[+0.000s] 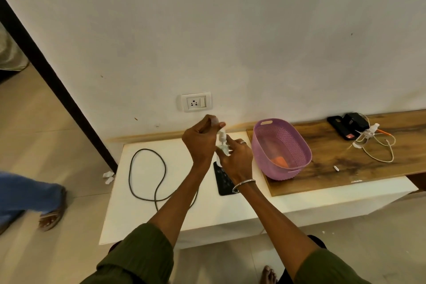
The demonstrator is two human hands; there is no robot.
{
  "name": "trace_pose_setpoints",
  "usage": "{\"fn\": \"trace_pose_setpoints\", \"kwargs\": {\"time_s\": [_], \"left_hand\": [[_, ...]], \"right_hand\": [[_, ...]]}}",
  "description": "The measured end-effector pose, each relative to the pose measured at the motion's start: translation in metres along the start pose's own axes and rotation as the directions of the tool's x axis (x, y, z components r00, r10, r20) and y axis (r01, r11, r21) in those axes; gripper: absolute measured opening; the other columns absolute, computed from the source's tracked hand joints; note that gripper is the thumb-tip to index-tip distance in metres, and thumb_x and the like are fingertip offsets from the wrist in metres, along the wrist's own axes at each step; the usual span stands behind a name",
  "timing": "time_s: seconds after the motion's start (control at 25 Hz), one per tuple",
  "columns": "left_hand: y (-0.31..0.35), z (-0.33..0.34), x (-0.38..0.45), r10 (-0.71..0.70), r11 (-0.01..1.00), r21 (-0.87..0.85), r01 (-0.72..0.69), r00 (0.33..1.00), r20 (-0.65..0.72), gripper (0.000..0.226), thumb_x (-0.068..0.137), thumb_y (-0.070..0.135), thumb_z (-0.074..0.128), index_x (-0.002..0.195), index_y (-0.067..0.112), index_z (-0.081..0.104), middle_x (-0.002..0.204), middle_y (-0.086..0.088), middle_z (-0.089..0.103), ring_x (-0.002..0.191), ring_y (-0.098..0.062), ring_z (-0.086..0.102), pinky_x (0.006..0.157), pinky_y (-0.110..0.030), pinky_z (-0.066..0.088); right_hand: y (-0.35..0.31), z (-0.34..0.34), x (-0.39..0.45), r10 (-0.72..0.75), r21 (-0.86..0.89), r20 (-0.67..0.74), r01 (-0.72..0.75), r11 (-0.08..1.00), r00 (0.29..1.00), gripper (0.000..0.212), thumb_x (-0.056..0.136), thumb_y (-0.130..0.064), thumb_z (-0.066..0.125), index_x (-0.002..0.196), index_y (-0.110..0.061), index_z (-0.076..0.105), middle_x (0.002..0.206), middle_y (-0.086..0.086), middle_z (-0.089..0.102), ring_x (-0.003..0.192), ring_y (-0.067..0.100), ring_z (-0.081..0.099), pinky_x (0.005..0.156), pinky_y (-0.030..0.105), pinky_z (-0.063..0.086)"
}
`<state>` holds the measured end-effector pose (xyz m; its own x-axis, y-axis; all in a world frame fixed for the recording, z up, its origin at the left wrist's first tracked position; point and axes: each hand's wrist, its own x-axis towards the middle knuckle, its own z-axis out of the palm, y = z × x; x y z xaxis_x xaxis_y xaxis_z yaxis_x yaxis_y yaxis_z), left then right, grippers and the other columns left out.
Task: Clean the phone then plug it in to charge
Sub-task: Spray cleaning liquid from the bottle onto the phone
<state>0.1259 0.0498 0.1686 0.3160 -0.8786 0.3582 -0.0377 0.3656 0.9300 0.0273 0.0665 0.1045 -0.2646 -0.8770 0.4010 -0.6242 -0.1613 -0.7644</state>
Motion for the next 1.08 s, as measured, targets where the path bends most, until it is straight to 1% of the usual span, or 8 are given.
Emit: {"fn": "trace_pose_setpoints", "kwargs": {"time_s": [0.12,0.28,0.52,0.64,0.76,0.88,0.96,1.08], "left_hand": [[0.001,-0.003,0.016,-0.032,0.999,-0.026,0.031,0.999,-0.025,0.019,0.078,0.012,0.082,0.096,0.016,0.078,0.094,0.000,0.078,0.092,-0.009,0.075,0.086,-0.025,0.059],[-0.027,-0.016,0.009,-0.118,0.993,0.021,0.118,0.993,-0.021,0.016,0.080,0.018,0.081,0.096,0.015,0.078,0.085,0.008,0.078,0.084,-0.006,0.075,0.081,-0.022,0.059],[-0.071,-0.042,-0.016,-0.216,0.963,0.165,0.213,0.976,-0.001,0.017,0.083,0.018,0.078,0.086,0.034,0.073,0.079,0.014,0.074,0.083,-0.015,0.074,0.082,-0.038,0.061],[-0.086,-0.047,-0.019,-0.277,0.945,0.179,0.273,0.961,-0.002,0.019,0.082,0.018,0.078,0.086,0.036,0.073,0.084,0.009,0.076,0.084,-0.015,0.074,0.079,-0.033,0.059],[-0.099,-0.051,-0.021,-0.261,0.939,0.236,0.251,0.965,0.014,0.019,0.084,0.019,0.077,0.086,0.038,0.073,0.082,0.017,0.074,0.080,-0.002,0.072,0.073,-0.017,0.054],[-0.114,-0.055,-0.025,-0.264,0.927,0.287,0.242,0.964,0.041,0.006,0.088,0.019,0.073,0.090,0.022,0.077,0.080,0.017,0.074,0.076,0.006,0.068,0.067,-0.008,0.047],[-0.125,-0.058,-0.029,-0.277,0.919,0.302,0.255,0.960,0.033,0.008,0.088,0.017,0.072,0.093,0.015,0.078,0.083,0.013,0.075,0.073,0.006,0.068,0.062,-0.007,0.047],[-0.143,-0.061,-0.037,-0.338,0.904,0.266,0.333,0.941,-0.030,0.013,0.083,0.010,0.077,0.096,0.009,0.077,0.091,0.003,0.073,0.076,0.007,0.067,0.056,-0.006,0.048]], "right_hand": [[0.016,-0.001,-0.006,0.046,0.070,0.022,-0.048,0.996,0.999,0.043,0.079,-0.041,0.075,0.113,-0.016,0.068,0.093,0.002,0.068,0.080,0.015,0.062,0.077,0.037,0.059],[0.030,-0.005,-0.008,0.068,0.199,0.102,-0.087,0.976,0.993,0.038,0.083,-0.034,0.071,0.117,-0.020,0.059,0.108,-0.006,0.063,0.098,0.015,0.062,0.086,0.032,0.057],[0.050,-0.009,-0.017,0.130,0.290,0.258,-0.205,0.935,0.957,0.035,0.093,-0.035,0.057,0.126,-0.027,0.049,0.113,-0.012,0.064,0.105,0.011,0.065,0.082,0.024,0.057],[0.056,-0.008,-0.024,0.151,0.373,0.269,-0.248,0.894,0.951,0.049,0.097,-0.033,0.050,0.143,-0.028,0.031,0.108,-0.031,0.062,0.100,-0.008,0.063,0.077,0.021,0.058],[0.064,-0.008,-0.025,0.125,0.476,0.265,-0.243,0.845,0.956,0.062,0.096,-0.026,0.050,0.146,-0.041,0.017,0.099,-0.021,0.063,0.084,0.007,0.068,0.069,0.022,0.058],[0.082,-0.004,-0.028,0.072,0.386,0.283,-0.182,0.904,0.956,0.059,0.097,-0.025,0.044,0.148,-0.041,0.020,0.086,-0.013,0.058,0.067,0.006,0.056,0.068,0.027,0.055],[0.098,-0.002,-0.034,0.028,0.254,0.291,-0.105,0.962,0.956,0.052,0.099,-0.031,0.043,0.147,-0.040,0.026,0.082,-0.024,0.052,0.063,0.004,0.055,0.068,0.021,0.051],[0.123,-0.003,-0.040,0.012,0.107,0.314,-0.048,0.993,0.949,0.050,0.095,-0.037,0.052,0.141,-0.042,0.032,0.058,-0.011,0.049,0.052,0.010,0.051,0.058,0.016,0.048]]}}
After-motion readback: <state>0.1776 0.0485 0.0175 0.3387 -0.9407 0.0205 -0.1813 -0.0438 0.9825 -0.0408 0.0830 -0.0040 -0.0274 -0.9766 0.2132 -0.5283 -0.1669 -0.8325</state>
